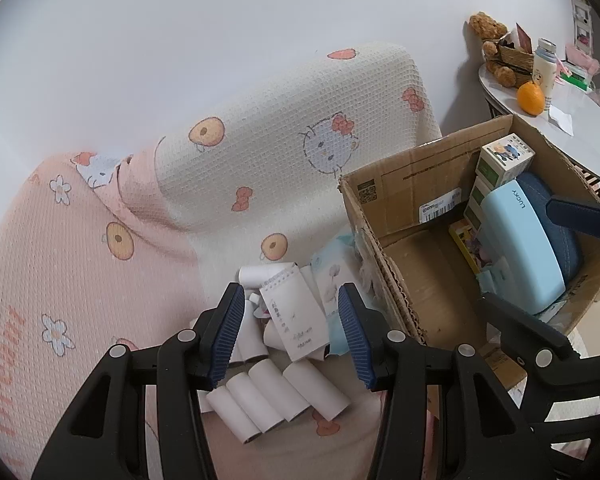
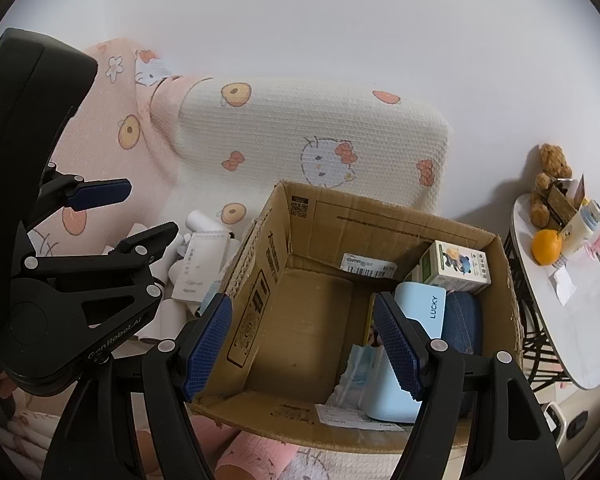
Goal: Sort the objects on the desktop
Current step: 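Move the left gripper toward the pile of white paper tubes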
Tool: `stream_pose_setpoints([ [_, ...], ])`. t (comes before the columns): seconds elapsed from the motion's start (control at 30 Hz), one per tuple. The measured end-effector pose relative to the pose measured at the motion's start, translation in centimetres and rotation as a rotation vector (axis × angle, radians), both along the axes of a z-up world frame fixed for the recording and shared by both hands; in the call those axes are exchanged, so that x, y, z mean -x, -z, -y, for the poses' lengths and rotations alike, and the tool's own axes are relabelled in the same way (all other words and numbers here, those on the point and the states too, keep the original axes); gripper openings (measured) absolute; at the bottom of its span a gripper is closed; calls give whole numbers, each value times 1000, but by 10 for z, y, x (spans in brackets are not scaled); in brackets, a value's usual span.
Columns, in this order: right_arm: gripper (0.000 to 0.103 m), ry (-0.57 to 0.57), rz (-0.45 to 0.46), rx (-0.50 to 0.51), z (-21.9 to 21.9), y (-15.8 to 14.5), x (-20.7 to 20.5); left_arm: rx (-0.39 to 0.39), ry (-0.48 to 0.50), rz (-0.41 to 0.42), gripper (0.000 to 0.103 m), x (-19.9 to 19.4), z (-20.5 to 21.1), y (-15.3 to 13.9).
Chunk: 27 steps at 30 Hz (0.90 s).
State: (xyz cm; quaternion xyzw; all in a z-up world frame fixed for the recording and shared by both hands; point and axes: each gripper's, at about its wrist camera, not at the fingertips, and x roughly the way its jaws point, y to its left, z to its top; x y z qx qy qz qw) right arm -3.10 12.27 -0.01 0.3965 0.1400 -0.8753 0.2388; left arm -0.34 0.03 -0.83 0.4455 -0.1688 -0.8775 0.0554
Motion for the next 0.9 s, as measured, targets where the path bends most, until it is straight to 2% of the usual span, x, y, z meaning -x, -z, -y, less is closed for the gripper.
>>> stream_pose_setpoints([
  [0.5,71,-61,-15,-52,22,3,1,-15,-35,3,53,1,20,2],
  [0.63,71,-79,-14,-56,30,2,5,-64,-53,0,53,1,32,1],
  [0.9,71,-126,-34,-70,45,0,3,-113,-72,-23,53,-3,44,-4],
])
